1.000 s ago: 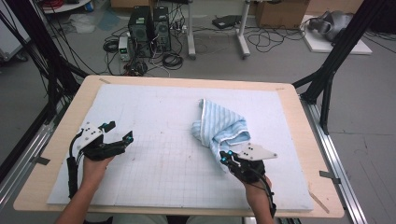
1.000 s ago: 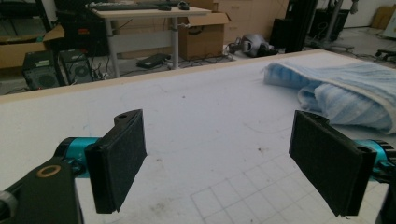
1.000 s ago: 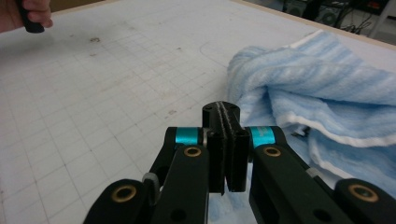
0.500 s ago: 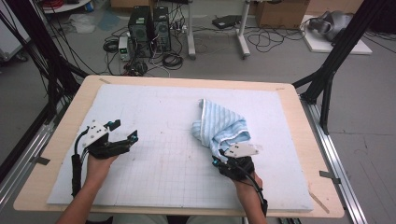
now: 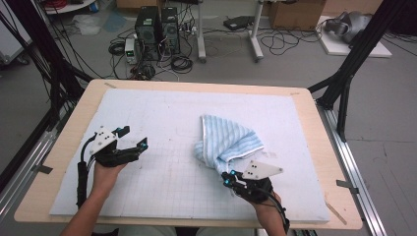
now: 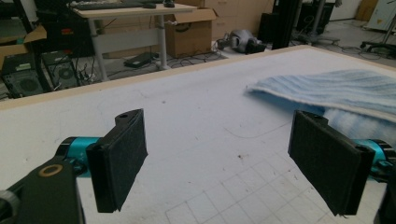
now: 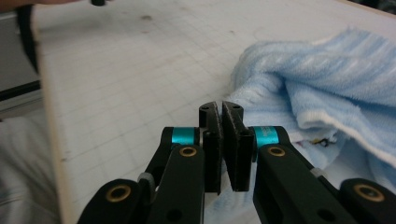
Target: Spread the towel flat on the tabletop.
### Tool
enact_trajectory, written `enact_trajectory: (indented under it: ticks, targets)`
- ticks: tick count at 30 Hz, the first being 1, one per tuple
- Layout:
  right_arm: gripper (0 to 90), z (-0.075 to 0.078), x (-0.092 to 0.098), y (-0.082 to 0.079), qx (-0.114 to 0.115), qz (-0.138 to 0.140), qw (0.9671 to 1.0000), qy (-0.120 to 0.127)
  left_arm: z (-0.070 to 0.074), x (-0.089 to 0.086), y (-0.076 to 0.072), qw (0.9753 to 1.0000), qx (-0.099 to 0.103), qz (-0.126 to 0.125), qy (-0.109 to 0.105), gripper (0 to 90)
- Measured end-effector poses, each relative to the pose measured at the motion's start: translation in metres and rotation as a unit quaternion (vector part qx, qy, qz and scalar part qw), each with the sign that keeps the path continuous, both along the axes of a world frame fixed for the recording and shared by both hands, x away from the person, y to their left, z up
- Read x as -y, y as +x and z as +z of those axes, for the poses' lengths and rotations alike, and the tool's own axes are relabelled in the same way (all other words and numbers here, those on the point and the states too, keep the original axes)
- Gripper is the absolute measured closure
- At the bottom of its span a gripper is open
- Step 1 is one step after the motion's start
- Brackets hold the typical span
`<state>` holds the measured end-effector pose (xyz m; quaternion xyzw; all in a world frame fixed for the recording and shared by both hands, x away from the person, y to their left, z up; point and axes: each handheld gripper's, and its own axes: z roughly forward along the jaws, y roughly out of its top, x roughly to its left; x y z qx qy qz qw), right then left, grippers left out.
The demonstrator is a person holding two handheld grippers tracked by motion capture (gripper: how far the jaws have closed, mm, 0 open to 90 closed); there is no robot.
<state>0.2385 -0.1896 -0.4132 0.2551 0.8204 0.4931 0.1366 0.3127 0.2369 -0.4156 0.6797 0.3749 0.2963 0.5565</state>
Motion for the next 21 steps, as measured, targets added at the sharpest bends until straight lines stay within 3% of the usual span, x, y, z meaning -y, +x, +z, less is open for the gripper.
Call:
enact_trajectory:
  ticks: [5,8,10,12,14,16,18,21]
  targets:
    - [86.5,0.006,0.005,-0.014,0.01,0.026,0.9995,0.016,-0.001,0.004,0.0,0.9999,-0.005,-0.009,0.001,20.1]
    - [86.2,0.005,0.013,-0.02,0.012,0.02,0.9997,0.003,-0.001,0.008,0.001,0.9998,-0.008,-0.019,0.003,20.8]
    - [80.7,0.002,0.02,-0.02,0.005,0.0,1.0,-0.006,-0.002,0.013,0.002,0.9996,-0.012,-0.027,-0.002,21.6]
    - [63.2,-0.001,0.028,-0.018,-0.006,-0.028,0.9995,0.011,-0.002,0.019,0.004,0.9992,-0.016,-0.037,-0.006,22.9]
    - [54.4,-0.001,0.034,-0.016,-0.008,-0.052,0.9979,0.037,-0.002,0.025,0.006,0.9984,-0.021,-0.051,-0.006,24.5]
    - [47.5,-0.001,0.038,-0.014,-0.006,-0.072,0.9964,0.045,0.0,0.034,0.008,0.9972,-0.027,-0.069,-0.006,25.7]
    - [41.8,-0.001,0.043,-0.011,0.001,-0.099,0.9937,0.053,0.003,0.043,0.01,0.9957,-0.029,-0.087,-0.01,27.2]
    - [37.6,0.0,0.052,-0.007,0.005,-0.146,0.987,0.068,0.006,0.058,0.015,0.9938,-0.031,-0.107,-0.004,28.7]
